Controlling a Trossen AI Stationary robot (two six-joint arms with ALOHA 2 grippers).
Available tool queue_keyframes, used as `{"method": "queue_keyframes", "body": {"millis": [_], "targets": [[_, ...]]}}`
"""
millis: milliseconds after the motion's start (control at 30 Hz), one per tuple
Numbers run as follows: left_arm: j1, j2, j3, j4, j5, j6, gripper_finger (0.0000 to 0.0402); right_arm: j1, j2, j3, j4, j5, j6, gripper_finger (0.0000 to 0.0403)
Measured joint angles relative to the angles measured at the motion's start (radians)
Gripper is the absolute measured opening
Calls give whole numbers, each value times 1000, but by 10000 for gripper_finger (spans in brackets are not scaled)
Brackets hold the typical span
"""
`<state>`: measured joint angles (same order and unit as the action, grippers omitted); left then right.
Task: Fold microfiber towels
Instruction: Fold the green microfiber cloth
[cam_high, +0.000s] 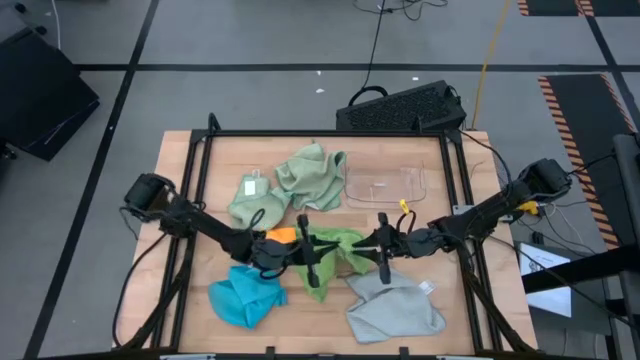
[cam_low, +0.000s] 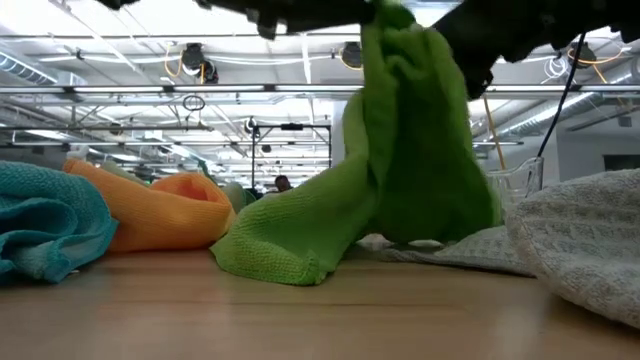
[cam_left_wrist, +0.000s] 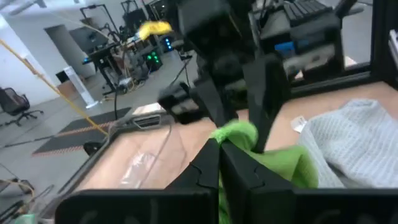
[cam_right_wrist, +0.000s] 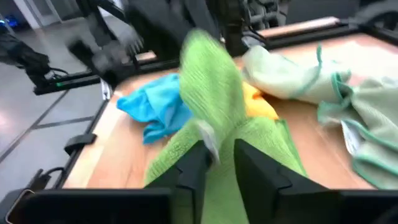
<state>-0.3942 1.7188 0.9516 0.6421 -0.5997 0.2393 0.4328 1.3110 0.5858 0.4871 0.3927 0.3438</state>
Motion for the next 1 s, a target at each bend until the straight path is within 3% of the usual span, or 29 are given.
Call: {"method": "queue_keyframes", "body": {"millis": [300,400,700,1000], "targets": [[20,-159,0,-306,0,-189,4,84,47,1,-81,4,90,165],[28,-184,0,-342,4,-217,6,129,103,0,-81,72,96,179],[39,-190,0,-321,40,-236,7,191,337,6,56,251,254,194],[54,-190,0,-323,59,-265,7,175,536,129,13,418,361,194]]}}
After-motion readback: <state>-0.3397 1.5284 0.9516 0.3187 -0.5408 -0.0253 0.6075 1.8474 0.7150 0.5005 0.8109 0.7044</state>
